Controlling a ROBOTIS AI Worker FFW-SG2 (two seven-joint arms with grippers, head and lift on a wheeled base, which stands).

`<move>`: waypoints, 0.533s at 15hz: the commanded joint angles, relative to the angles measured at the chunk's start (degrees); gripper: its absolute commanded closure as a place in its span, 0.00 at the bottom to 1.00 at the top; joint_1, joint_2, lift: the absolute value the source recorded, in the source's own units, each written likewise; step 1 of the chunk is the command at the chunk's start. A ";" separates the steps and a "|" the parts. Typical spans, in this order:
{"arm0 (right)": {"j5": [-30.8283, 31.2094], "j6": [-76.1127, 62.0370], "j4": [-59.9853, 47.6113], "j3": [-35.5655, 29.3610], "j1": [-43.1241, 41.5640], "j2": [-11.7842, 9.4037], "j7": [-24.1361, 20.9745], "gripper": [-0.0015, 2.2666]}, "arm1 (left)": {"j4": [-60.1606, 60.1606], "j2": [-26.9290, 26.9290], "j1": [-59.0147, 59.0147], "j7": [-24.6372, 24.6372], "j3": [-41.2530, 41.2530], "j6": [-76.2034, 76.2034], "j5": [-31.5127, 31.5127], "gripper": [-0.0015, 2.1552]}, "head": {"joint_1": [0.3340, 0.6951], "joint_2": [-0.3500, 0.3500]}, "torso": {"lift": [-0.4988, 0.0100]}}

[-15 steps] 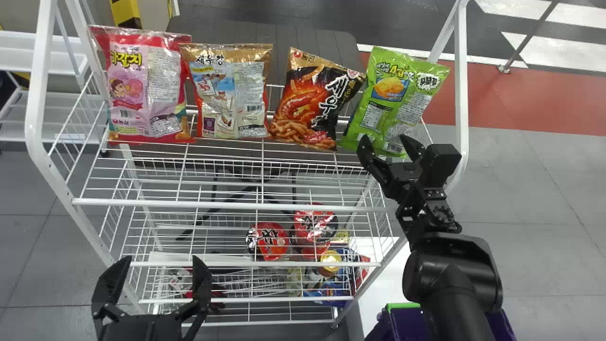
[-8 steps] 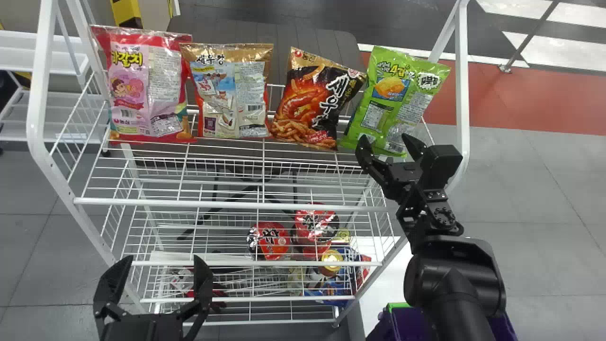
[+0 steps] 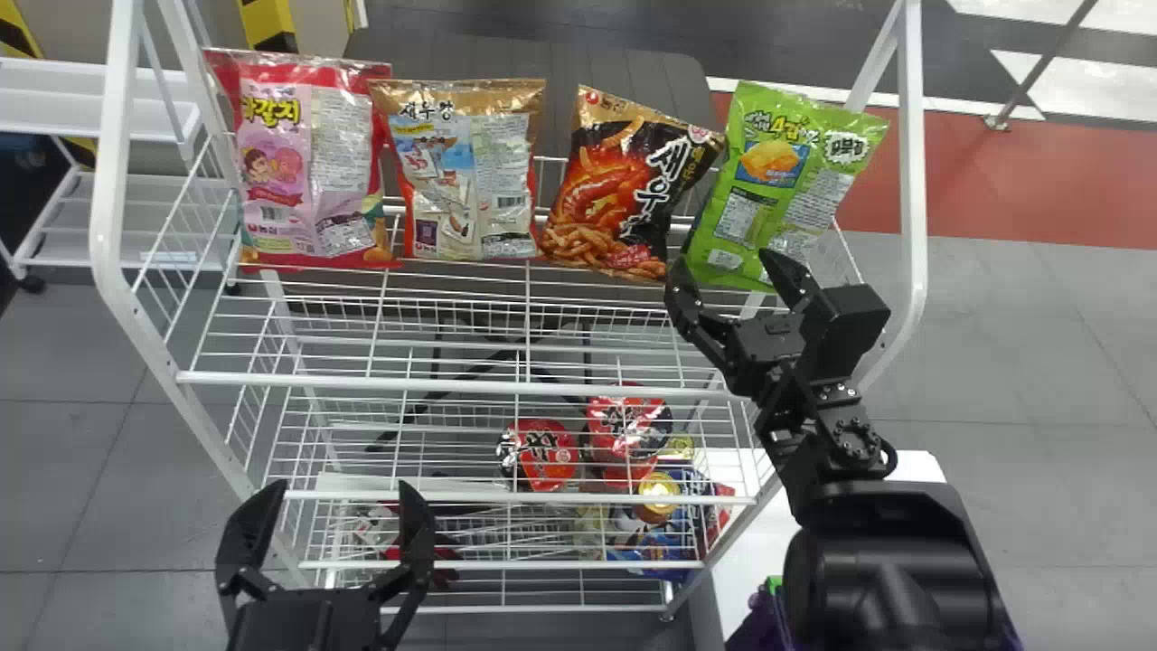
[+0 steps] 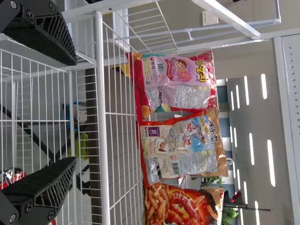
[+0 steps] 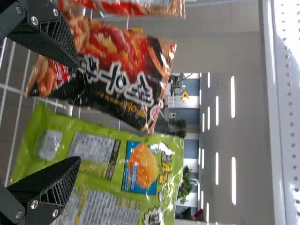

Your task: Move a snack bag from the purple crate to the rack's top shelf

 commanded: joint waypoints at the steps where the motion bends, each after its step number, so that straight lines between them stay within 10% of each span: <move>1: 0.58 5.79 -8.61 2.89 4.65 0.05 -0.55 0.06 | -0.43 0.09 0.00 -0.05 0.54 0.00 0.08 0.04 | 1.00 0.36 | 0.98; 8: 0.85 8.07 -29.35 5.53 23.29 0.05 -1.34 0.06 | -10.98 1.76 5.01 0.04 3.80 1.58 -0.98 0.04 | 1.00 0.49 | 0.98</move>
